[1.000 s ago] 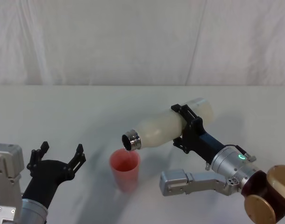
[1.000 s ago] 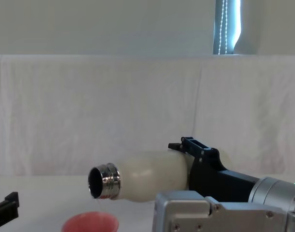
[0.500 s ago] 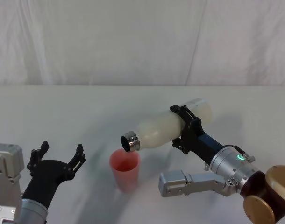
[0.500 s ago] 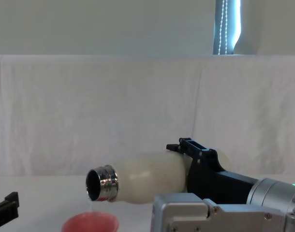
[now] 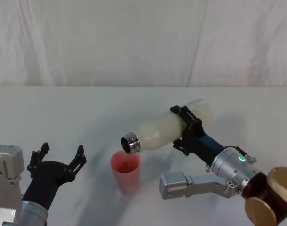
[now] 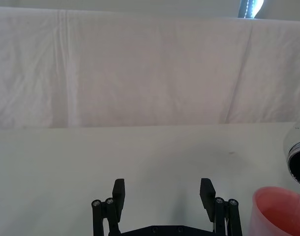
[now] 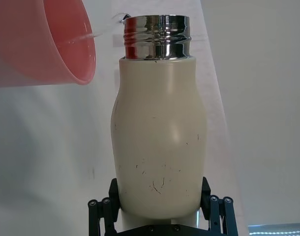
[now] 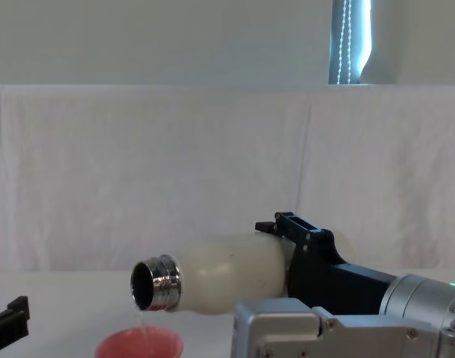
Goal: Grasp the thermos with one hand and pour water into the cup lid.
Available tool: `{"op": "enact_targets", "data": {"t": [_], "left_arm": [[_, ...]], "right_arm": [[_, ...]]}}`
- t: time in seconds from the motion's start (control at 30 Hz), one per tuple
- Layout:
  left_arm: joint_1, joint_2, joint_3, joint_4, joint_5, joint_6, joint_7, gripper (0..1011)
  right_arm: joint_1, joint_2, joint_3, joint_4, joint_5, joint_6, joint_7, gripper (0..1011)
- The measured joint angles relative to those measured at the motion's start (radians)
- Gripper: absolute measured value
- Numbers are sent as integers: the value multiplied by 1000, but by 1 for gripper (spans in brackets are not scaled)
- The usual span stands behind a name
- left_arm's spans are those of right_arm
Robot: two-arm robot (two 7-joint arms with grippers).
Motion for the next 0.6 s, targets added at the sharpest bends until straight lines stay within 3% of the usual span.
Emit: {"op": "enact_targets", "data": {"t": [0.6], "left_arm": [[0, 0, 0, 0, 0, 0, 0, 1001]], "right_arm": [[-2, 1, -1, -1, -2, 1, -2, 950]]}}
